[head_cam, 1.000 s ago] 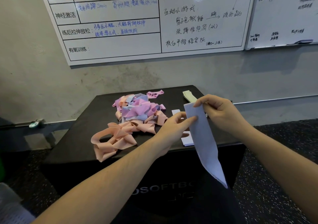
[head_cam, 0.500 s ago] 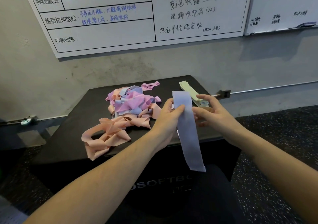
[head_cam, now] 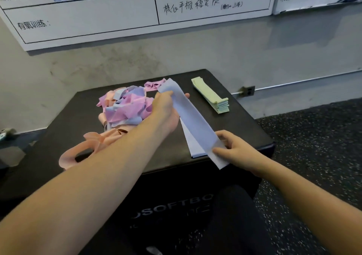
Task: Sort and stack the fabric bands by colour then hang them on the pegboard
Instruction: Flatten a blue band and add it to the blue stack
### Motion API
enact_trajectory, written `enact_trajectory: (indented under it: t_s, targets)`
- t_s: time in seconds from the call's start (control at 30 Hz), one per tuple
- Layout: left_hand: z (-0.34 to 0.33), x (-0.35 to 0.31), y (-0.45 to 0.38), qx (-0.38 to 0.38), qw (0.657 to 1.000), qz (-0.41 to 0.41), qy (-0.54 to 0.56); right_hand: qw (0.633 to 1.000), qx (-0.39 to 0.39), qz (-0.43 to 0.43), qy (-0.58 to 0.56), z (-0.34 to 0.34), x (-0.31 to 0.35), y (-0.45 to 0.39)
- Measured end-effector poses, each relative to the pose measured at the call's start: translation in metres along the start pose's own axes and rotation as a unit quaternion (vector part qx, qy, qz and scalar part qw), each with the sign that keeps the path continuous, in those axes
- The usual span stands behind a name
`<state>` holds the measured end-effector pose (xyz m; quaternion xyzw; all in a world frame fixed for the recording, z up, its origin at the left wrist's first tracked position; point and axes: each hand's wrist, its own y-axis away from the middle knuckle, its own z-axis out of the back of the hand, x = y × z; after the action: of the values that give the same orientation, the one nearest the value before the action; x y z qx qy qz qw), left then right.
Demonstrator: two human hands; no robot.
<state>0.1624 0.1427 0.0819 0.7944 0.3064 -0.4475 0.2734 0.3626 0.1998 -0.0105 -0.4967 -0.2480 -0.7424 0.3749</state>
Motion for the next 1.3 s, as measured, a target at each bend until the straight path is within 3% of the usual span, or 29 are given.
enact_trajectory:
  t_s: [0.27, 0.33, 0.47, 0.57, 0.67, 0.77, 0.9, 1.1, 1.3]
  targets:
    - [0.001, 0.01, -0.055, -0.036, 0.995, 0.014, -0.097, 0.991, -0.099, 0.082, -0.022, 0.004, -0.034, -0.009]
    - [0.005, 0.017, -0.077, -0.044, 0.989, 0.013, -0.141, 0.994, -0.076, 0.081, -0.005, 0.007, -0.036, -0.012]
    - [0.001, 0.017, -0.09, -0.055, 0.972, 0.012, -0.229, 0.996, 0.047, 0.059, 0.053, 0.02, -0.046, -0.016]
    - [0.005, 0.021, -0.11, -0.041, 0.959, 0.014, -0.28, 0.989, 0.025, 0.094, 0.115, 0.022, -0.056, -0.026]
    - [0.01, 0.024, -0.126, -0.01, 0.942, 0.021, -0.334, 0.933, -0.087, 0.243, 0.25, 0.021, -0.064, -0.039]
    - [0.013, 0.028, -0.143, 0.007, 0.93, 0.016, -0.366, 0.873, -0.143, 0.315, 0.345, 0.019, -0.067, -0.052]
    - [0.011, 0.036, -0.158, 0.004, 0.917, 0.003, -0.398, 0.87, -0.068, 0.361, 0.329, 0.008, -0.057, -0.074]
    - [0.013, 0.058, -0.176, -0.01, 0.899, -0.004, -0.438, 0.89, 0.069, 0.33, 0.306, -0.004, -0.057, -0.098]
    - [0.016, 0.076, -0.199, -0.006, 0.889, -0.01, -0.458, 0.9, 0.075, 0.323, 0.283, -0.009, -0.071, -0.099]
